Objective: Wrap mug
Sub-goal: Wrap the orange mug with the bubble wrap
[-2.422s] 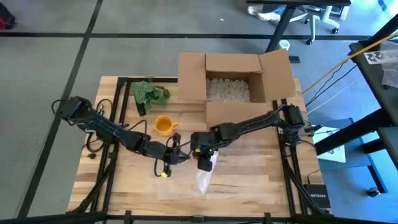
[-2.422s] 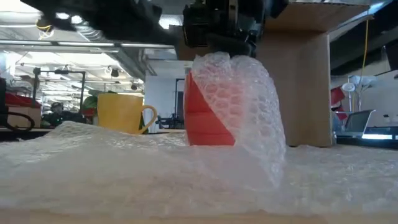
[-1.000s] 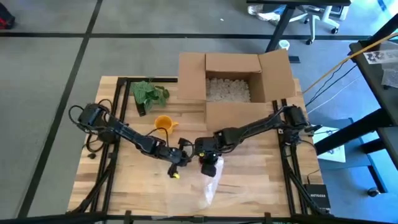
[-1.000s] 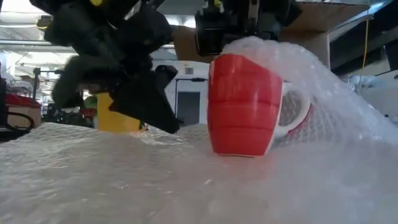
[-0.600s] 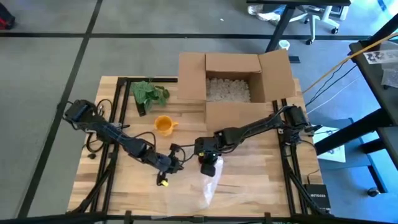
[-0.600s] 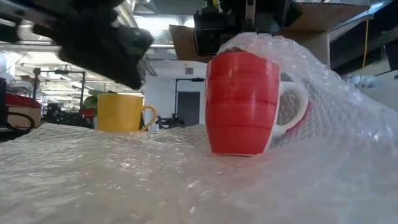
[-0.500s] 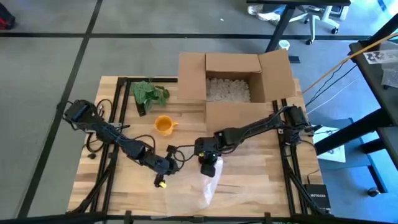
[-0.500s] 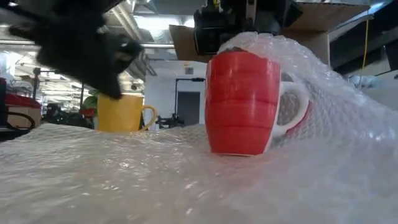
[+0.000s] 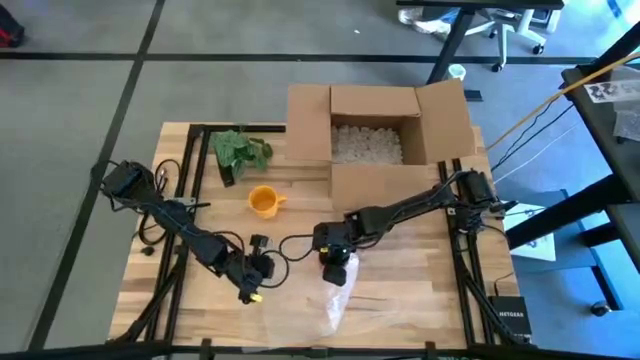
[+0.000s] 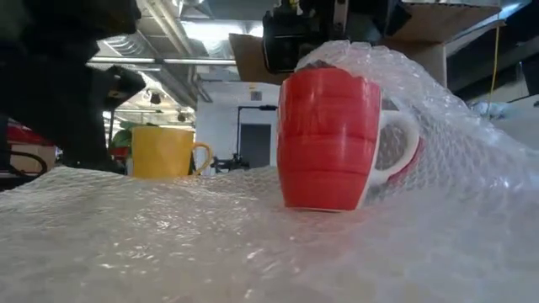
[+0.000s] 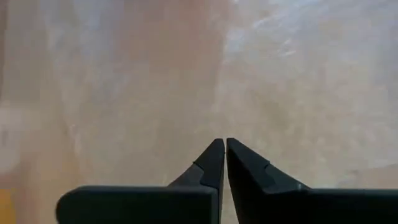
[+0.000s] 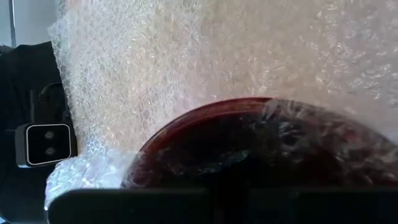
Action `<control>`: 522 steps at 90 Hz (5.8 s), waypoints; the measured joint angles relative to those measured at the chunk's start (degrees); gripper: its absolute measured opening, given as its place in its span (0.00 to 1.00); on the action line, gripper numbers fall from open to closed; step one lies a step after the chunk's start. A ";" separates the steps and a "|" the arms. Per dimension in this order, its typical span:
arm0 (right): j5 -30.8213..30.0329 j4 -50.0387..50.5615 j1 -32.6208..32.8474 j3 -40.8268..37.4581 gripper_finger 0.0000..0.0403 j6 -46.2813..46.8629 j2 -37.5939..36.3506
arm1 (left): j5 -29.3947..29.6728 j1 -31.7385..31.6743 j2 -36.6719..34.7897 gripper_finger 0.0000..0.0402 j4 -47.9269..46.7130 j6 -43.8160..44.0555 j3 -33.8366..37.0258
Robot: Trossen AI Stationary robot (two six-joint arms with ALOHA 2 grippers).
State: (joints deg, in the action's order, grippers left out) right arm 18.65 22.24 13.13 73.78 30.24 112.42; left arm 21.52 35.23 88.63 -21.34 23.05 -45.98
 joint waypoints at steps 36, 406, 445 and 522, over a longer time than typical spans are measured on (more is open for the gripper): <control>-0.57 -0.22 0.04 -0.02 0.00 -0.02 0.00 | 3.66 3.31 -11.63 0.28 -10.57 18.27 0.03; -2.43 -5.46 -0.62 1.59 0.00 -3.51 0.47 | -26.17 -19.41 10.36 0.00 58.39 -24.04 2.89; -8.52 12.37 -0.76 12.10 0.00 -8.32 0.79 | -25.34 -20.47 10.59 0.00 55.49 -23.76 2.97; -6.29 10.24 0.37 12.60 0.00 -9.15 0.13 | -20.65 -16.10 4.37 0.00 48.15 -25.53 2.91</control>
State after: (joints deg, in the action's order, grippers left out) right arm 12.36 32.48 13.50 86.37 21.08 112.55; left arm 0.87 19.13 93.00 26.81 -2.48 -43.07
